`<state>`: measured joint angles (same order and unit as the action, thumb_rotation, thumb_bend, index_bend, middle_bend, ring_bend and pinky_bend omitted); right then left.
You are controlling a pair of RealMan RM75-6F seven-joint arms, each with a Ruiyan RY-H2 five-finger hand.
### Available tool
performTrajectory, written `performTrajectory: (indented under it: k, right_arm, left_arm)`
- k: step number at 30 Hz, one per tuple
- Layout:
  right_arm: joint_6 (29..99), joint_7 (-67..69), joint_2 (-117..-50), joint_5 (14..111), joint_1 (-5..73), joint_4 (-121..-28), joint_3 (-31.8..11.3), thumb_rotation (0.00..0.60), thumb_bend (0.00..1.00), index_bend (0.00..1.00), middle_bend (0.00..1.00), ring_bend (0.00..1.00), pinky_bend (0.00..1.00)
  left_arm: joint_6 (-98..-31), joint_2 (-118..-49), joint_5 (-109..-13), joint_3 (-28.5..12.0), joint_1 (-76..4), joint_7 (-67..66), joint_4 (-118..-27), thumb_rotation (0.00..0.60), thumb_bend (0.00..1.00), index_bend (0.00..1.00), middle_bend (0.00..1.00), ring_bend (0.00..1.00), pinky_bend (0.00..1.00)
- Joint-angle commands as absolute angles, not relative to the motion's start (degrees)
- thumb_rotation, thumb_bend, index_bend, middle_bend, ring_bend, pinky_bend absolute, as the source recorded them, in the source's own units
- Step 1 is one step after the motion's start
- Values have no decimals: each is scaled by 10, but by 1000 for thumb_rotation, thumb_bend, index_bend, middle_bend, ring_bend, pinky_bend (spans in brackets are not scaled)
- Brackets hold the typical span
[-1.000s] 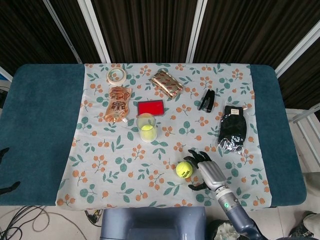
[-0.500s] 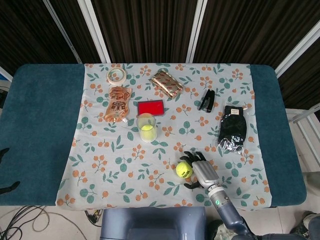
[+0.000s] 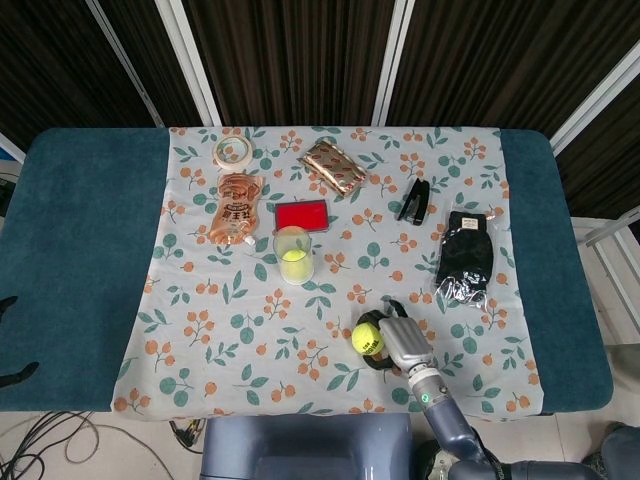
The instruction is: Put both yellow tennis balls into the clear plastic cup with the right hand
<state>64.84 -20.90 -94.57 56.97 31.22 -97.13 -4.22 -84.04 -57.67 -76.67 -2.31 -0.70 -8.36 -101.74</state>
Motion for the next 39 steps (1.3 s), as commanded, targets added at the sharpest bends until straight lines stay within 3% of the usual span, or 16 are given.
performTrajectory:
  k: [1,11,19,21,22,24,31,39]
  right_arm:
    - [656,-217,-950,562,311,-972,-51,600,596,524,378,561,148]
    - [655,-224,-905,557,323,-1007,-95,600,614,555,396,575,404]
    - [625,-242,-849,517,382,-1014,-195,600,614,555,396,576,534]
    - [620,-255,-842,498,398,-1007,-216,600,614,555,397,575,369]
    - [617,-265,-837,484,412,-999,-232,600,613,555,397,569,210]
    - [611,-278,-833,463,430,-987,-250,600,613,555,397,546,11]
    - [592,-305,-837,381,496,-959,-304,600,614,546,393,501,11]
    - [590,-334,-865,284,568,-942,-328,600,613,542,387,500,11]
  left_arm:
    - [-840,-576,-766,-23,-7,-82,-1017,600,39,172,0,0,56]
    - [-841,-574,-767,-23,-6,-78,-1018,600,39,174,0,0,56]
    - [-839,-574,-766,-23,-7,-79,-1019,600,39,182,0,0,56]
    - [-838,-574,-765,-22,-7,-79,-1019,600,39,183,0,0,56]
    - [-838,-574,-765,-22,-7,-79,-1019,600,39,183,0,0,56]
    - [-837,-574,-765,-23,-7,-78,-1019,600,39,184,0,0,56]
    - [-837,-573,-763,-22,-8,-79,-1020,600,39,190,0,0,56]
    - [-834,-573,-760,-23,-9,-79,-1020,600,39,198,0,0,56]
